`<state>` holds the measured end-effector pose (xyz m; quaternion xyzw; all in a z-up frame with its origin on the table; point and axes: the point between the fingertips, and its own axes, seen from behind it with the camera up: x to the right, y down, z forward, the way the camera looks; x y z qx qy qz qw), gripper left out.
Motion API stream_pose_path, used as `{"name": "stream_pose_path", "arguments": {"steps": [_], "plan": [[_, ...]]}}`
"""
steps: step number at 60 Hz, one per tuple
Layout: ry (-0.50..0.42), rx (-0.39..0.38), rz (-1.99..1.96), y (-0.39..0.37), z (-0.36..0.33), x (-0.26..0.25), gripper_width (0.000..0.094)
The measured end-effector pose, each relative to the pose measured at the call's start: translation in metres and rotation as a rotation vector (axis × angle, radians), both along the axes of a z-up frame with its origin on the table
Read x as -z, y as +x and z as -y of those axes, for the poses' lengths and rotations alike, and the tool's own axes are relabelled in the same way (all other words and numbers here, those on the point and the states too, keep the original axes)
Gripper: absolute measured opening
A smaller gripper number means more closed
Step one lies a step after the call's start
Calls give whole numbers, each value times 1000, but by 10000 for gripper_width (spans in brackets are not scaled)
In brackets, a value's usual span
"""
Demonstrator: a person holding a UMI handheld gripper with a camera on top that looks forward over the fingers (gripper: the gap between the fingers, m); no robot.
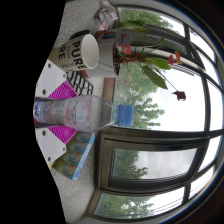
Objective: Pour water
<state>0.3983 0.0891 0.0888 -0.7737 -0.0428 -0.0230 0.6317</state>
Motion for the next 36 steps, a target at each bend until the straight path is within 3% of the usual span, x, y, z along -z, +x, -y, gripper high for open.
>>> {"name": "stream_pose_path", "arguments": {"steps": [2, 3, 5, 13, 15, 19, 22, 36], "plan": [[-23, 12, -6, 2, 3, 9, 293], [29, 18, -22, 4, 3, -2, 294], [23, 35, -39, 8, 7, 1, 304], [14, 62, -39, 17, 8, 0, 494], [-10, 69, -27, 13, 5, 8, 575], [-33, 69, -9, 9, 9, 7, 871], [-38, 83, -4, 10, 19, 1, 828], [-73, 180, -53, 8, 84, -29, 853]]}}
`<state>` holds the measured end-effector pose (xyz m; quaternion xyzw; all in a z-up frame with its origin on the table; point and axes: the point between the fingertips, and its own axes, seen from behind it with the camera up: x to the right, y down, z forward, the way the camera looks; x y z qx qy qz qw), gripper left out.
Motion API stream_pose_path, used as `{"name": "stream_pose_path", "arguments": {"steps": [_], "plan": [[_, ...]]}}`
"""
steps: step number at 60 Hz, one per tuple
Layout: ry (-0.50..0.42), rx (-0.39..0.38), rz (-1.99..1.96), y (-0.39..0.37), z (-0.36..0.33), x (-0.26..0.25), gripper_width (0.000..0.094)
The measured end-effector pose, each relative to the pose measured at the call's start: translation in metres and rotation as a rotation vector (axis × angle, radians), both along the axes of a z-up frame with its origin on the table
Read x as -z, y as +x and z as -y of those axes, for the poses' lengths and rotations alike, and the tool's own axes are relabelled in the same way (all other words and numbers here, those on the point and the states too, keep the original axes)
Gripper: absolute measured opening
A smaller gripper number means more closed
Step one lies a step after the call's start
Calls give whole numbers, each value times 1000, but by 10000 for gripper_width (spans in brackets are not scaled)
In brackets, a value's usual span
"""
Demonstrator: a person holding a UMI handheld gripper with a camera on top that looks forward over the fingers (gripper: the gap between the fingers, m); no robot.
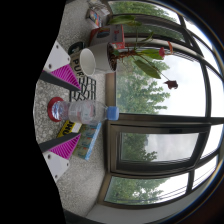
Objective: Pour water
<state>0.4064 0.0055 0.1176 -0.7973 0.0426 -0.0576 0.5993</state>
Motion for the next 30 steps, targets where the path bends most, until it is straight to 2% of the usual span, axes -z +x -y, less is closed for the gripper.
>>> {"name": "stream_pose_path", "arguments": {"steps": [30], "plan": [[0, 112, 56, -66, 255, -64, 850]]}}
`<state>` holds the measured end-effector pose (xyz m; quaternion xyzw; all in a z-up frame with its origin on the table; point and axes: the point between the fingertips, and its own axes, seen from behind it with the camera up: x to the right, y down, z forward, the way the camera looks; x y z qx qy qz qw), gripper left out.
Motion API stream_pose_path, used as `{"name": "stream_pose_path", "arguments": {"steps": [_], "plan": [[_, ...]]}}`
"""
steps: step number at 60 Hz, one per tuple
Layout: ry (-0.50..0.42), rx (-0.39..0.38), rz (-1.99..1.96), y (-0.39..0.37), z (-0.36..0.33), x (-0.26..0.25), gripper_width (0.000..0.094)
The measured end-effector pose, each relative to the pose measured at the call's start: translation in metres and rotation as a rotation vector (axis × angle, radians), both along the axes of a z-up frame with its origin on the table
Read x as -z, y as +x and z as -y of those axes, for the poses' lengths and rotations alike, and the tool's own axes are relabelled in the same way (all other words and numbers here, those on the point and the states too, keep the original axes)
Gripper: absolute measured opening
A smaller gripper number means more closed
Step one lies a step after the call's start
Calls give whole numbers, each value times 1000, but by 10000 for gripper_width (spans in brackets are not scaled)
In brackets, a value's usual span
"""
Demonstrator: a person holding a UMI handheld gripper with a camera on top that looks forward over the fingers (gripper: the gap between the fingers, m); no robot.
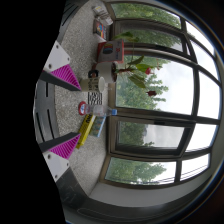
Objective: Pour water
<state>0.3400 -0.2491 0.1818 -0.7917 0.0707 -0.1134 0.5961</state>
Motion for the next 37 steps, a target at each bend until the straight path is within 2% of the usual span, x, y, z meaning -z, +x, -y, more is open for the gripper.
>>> {"name": "stream_pose_path", "arguments": {"steps": [16, 20, 29, 37], "plan": [[9, 32, -16, -34, 104, -13, 853], [2, 44, 24, -38, 117, -13, 855], [10, -1, 15, -59, 129, -19, 855], [14, 1, 15, -64, 133, -23, 854]]}}
